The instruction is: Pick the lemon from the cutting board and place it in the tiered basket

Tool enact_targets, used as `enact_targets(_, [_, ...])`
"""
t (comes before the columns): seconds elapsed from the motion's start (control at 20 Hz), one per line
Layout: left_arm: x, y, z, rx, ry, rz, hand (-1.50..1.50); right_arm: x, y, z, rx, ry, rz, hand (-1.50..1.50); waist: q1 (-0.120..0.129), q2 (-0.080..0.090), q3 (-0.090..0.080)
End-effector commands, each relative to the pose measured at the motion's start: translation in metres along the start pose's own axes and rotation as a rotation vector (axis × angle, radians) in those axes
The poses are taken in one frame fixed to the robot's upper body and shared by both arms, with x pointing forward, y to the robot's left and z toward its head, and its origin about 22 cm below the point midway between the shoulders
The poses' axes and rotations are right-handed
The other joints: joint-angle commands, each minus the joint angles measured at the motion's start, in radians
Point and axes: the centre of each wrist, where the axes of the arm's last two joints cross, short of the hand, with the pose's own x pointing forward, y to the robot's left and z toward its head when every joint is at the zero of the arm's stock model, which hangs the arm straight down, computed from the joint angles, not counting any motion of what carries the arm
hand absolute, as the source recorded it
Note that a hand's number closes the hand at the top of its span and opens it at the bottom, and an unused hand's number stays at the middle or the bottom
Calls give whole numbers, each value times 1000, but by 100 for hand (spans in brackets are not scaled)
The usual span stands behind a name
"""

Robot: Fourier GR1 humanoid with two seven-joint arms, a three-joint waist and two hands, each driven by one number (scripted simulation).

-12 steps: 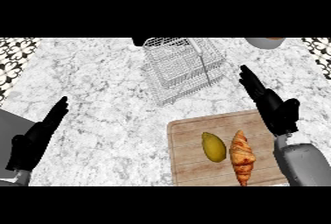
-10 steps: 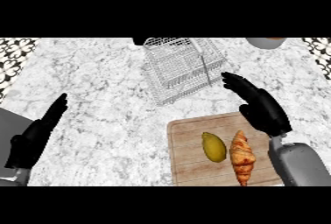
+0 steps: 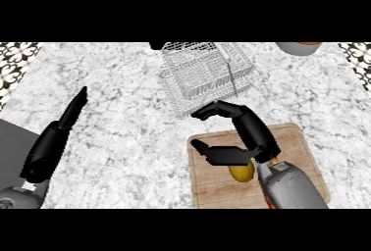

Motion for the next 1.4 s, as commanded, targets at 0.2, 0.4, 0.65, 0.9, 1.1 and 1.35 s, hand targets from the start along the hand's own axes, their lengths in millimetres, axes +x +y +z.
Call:
enact_targets(0.2, [13,-3,1,6,-37,-27,0,26,-23,9,138,-11,103,-150,-5,7,-1])
enact_targets(0.4, [7,-20,7,17,-15,-20,0,60,-29,3,240,214,484,-150,-11,-4,-5])
enact_targets(0.65, [15,-3,-6,29,-14,-24,0,102,-42,12,335,376,873,-150,-36,-12,-6])
enact_targets(0.9, [8,-10,-4,30,-12,-2,0,132,-4,32,353,480,1021,-150,-33,-4,-4])
enact_targets(1.1, [2,-4,3,17,-22,-18,0,148,29,39,321,526,1036,-150,-11,2,-2])
enact_targets(1.35, [6,-2,-5,16,-23,-19,0,138,71,40,304,575,1038,-150,-9,3,-3])
